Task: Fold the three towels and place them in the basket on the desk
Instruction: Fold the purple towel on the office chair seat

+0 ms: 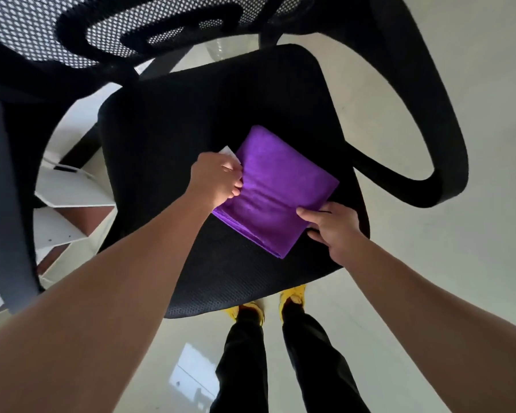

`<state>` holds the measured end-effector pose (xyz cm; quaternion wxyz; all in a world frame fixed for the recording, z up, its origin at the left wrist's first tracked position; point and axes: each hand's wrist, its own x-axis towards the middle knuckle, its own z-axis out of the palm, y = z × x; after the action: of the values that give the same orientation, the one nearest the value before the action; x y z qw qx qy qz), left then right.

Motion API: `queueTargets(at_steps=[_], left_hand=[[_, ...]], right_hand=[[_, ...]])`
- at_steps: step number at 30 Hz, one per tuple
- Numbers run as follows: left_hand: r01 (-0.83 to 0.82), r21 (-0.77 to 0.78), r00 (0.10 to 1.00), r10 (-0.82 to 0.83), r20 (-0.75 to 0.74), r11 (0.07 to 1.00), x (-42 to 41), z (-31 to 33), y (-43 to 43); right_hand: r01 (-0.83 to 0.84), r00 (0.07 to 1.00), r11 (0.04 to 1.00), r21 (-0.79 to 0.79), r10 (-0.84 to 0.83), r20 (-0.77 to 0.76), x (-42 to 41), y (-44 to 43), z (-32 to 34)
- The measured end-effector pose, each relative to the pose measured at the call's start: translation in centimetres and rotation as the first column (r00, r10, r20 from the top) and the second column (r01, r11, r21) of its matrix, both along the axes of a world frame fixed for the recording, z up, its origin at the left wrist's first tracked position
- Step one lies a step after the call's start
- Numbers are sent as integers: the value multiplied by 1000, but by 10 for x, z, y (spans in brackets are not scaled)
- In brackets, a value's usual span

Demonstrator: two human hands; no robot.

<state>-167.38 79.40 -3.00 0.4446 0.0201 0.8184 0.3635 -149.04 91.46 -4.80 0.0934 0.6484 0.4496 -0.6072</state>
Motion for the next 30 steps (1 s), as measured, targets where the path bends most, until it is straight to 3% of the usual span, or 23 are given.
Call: queueTargets(at_steps=[2, 4, 6, 8, 12, 14, 17, 20, 22, 25, 27, 29, 30], left_hand=[[-8, -36, 1000, 9, 17, 999, -6, -5, 3], [134, -123, 979, -150, -138, 983, -11, -4, 3], [297, -244, 827, -376, -417, 923, -14, 2, 0], [398, -262, 632, -470, -617, 879, -9, 14, -4], [559, -171, 455, -472, -755, 812, 36, 24, -11], [532, -273, 509, -561, -653, 801, 63, 19, -11], [478, -558, 620, -711, -332, 678, 82, 7, -10], [443, -597, 646, -700, -304, 669, 84, -6, -13], [450, -596, 650, -702, -293, 665, 80, -8, -12], [486, -555, 634, -709, -308, 675, 76, -3, -20], [450, -445, 664, -624, -413, 774, 66, 8, -31], [234, -234, 789, -325, -521, 944, 51, 23, -40], [42, -95, 882, -82, -464, 995, 41, 33, -41]], right_hand=[[-36, 999, 999, 36, 35, 10, -2, 6, 0], [-143, 990, 986, 81, 142, 21, -3, 10, 4], [-360, 933, 899, 249, 342, 114, -2, 15, 11], [-500, 866, 759, 417, 451, 217, -4, 25, 22], [-510, 840, 647, 567, 516, 168, -29, 42, 30], [-582, 784, 633, 510, 604, 145, -50, 48, 27], [-765, 618, 529, 366, 763, 189, -72, 57, 21], [-784, 599, 566, 256, 797, 72, -77, 65, 20], [-796, 565, 530, 293, 824, 45, -76, 67, 25], [-815, 456, 347, 464, 878, 146, -70, 52, 41], [-804, 383, 168, 570, 880, 280, -63, 34, 55], [-766, 313, -30, 642, 856, 412, -53, 12, 64], [-737, 284, -112, 666, 843, 456, -48, 1, 66]])
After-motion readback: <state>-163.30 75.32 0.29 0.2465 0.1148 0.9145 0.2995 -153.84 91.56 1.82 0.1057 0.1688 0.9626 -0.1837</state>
